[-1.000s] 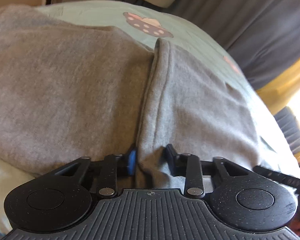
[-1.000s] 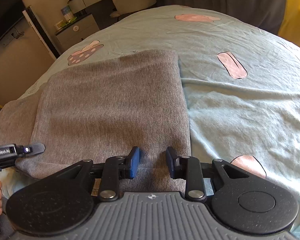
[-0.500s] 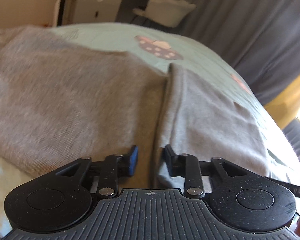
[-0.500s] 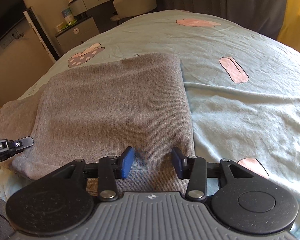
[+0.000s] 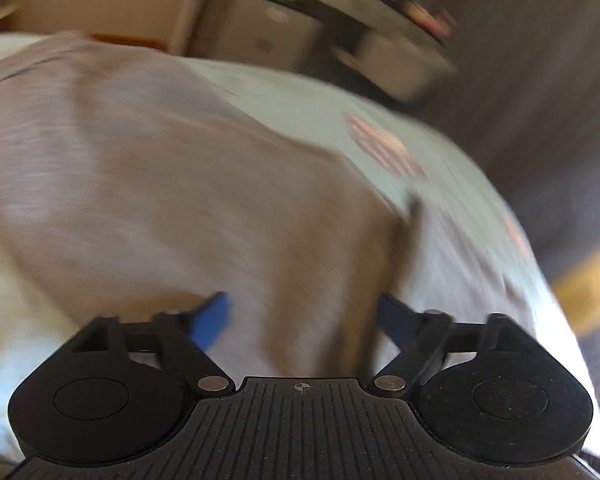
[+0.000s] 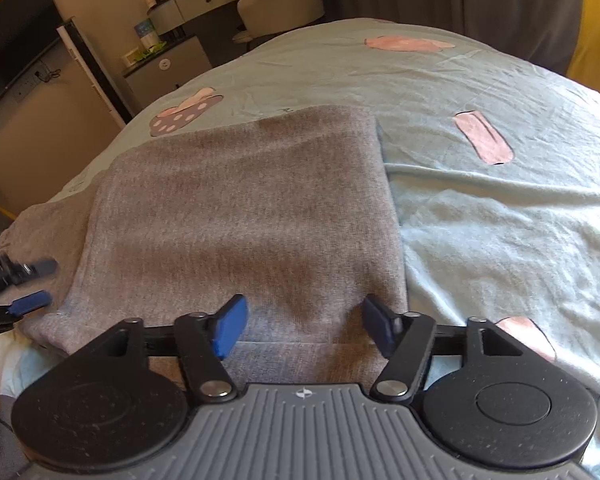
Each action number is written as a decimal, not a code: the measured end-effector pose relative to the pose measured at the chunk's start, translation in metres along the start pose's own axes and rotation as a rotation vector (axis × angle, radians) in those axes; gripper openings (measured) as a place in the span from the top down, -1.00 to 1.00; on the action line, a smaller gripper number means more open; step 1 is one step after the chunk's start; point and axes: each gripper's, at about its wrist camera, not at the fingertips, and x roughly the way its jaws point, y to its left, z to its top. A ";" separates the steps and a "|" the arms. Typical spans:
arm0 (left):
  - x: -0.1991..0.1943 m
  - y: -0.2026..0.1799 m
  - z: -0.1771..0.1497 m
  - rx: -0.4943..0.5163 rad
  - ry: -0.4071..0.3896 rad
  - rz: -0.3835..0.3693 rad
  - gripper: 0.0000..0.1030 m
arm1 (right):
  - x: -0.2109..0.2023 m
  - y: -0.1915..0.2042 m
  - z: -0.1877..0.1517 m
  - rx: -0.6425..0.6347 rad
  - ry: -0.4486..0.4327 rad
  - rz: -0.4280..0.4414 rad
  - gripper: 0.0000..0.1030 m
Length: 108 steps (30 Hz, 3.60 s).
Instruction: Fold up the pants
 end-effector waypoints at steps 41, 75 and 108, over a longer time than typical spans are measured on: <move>0.017 0.239 0.085 -0.694 -0.152 -0.198 -0.50 | 0.014 0.014 0.000 -0.034 0.010 0.015 -0.93; 0.011 -0.135 -0.004 0.593 0.052 -0.215 -0.51 | -0.004 -0.006 0.002 0.096 -0.043 0.140 -0.92; 0.017 -0.018 -0.005 0.113 -0.005 -0.018 -0.81 | 0.144 0.059 0.108 0.263 0.300 0.539 -0.37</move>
